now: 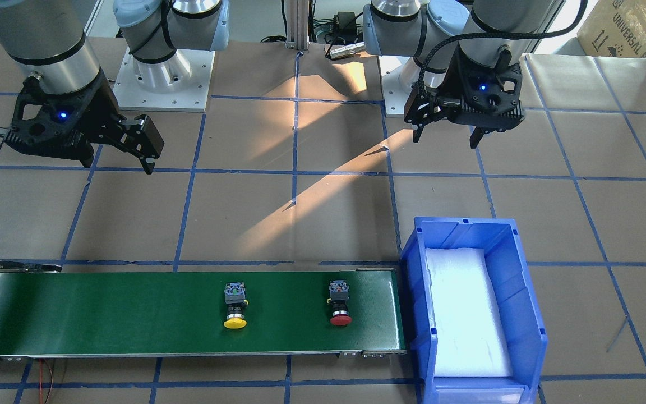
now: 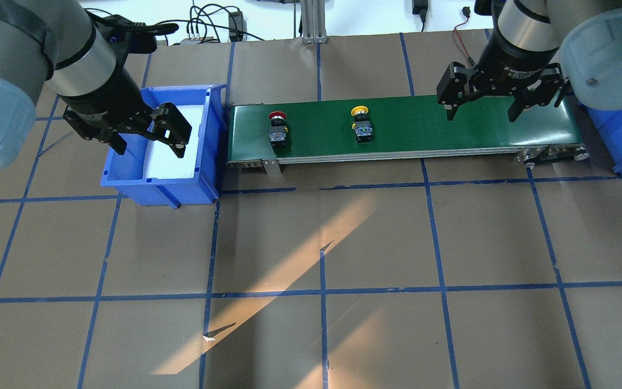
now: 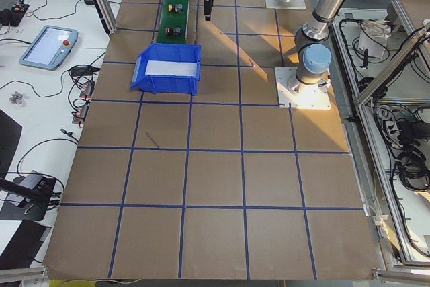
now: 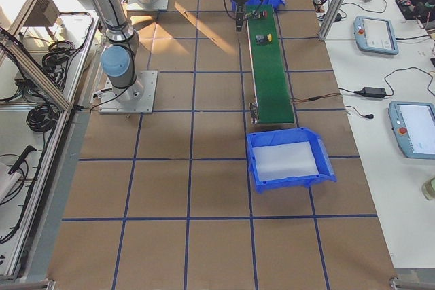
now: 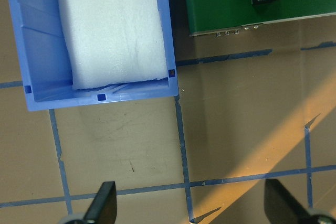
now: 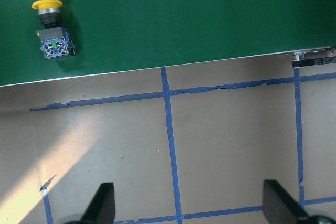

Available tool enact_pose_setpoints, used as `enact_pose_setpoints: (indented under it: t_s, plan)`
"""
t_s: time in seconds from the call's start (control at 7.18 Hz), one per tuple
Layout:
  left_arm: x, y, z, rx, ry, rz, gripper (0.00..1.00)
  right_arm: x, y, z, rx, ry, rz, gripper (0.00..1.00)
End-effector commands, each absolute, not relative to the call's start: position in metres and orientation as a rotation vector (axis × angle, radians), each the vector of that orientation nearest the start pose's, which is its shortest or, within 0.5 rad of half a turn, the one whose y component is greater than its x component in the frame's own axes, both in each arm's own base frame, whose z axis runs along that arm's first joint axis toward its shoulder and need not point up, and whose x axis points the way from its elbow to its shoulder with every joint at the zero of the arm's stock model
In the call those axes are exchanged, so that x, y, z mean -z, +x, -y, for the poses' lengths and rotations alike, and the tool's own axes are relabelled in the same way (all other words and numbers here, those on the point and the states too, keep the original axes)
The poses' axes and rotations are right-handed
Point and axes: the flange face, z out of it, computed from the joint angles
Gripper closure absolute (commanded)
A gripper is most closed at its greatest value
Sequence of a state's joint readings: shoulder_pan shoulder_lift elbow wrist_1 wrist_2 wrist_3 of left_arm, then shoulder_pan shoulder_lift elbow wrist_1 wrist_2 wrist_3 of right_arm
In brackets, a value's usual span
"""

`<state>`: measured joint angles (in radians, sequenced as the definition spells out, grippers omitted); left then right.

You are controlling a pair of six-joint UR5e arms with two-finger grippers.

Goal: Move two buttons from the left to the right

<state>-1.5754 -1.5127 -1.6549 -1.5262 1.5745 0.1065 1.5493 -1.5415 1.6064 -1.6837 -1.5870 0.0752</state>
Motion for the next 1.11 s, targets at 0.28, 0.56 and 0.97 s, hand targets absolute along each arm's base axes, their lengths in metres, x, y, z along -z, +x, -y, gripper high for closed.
enact_pose_setpoints:
  t_s: [0.28,0.56,0.97]
  plan:
    - [-0.479,-0.136,0.467,0.026,0.178,-3.131,0.00,-0.465,0.120,0.513,0.073,0.148,-3.155,0.00]
    - [-0.476,-0.136,0.469,0.019,0.178,-3.131,0.00,-0.471,0.120,0.512,0.071,0.151,-3.156,0.00]
    - [-0.483,-0.136,0.484,0.055,0.159,-3.137,0.00,-0.476,0.119,0.507,0.023,0.165,-3.154,0.00]
